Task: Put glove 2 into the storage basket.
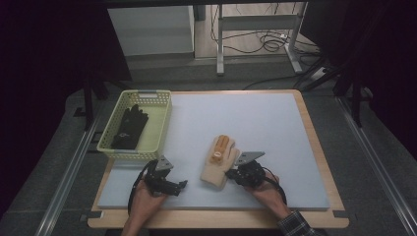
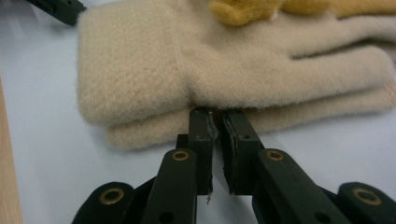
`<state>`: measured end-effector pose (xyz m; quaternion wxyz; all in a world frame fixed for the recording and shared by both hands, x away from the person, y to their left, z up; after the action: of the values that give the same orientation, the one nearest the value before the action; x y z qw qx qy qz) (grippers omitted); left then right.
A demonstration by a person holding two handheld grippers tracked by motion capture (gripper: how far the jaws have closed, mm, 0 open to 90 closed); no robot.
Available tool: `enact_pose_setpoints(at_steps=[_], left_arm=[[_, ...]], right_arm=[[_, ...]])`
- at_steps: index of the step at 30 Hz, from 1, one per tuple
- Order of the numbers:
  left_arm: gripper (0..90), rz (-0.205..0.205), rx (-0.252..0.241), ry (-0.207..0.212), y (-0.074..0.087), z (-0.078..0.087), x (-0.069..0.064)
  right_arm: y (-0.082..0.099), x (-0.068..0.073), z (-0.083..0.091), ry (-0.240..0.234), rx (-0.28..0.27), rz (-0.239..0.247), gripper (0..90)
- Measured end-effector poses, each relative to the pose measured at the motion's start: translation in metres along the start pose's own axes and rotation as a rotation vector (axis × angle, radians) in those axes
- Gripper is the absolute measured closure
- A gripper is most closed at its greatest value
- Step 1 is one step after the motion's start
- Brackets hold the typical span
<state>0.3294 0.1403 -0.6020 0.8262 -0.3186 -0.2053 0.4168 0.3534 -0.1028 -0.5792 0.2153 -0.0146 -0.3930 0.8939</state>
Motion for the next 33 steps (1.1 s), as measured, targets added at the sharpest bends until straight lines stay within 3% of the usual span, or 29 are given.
enact_pose_setpoints(at_steps=[13,18,24,33], left_arm=[[1.6,0.0,0.001,0.0,0.0,0.0,0.0],[1.6,0.0,0.001,0.0,0.0,0.0,0.0],[1.6,0.0,0.001,-0.001,0.0,0.0,0.0],[1.6,0.0,0.0,-0.001,0.0,0.0,0.0]], right_arm=[[-0.026,0.009,-0.034,0.025,-0.018,0.042,78.9],[-0.029,0.009,-0.038,0.029,-0.034,0.046,77.2],[-0.028,0.007,-0.024,0.059,-0.03,0.053,63.1],[-0.023,-0.017,0.016,0.15,-0.089,0.012,40.4]])
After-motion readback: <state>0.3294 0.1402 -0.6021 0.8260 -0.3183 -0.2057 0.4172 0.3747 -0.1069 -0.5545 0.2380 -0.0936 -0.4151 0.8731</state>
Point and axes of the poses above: each handheld gripper's, and its own axes: z roughly backward along the jaws, y roughly out of its underside, x roughly to its left, the point moved 7 cm from there along -z, roughly forward along the jaws, and after that the axes turned 9 degrees about -y, right-handed, at the moved point
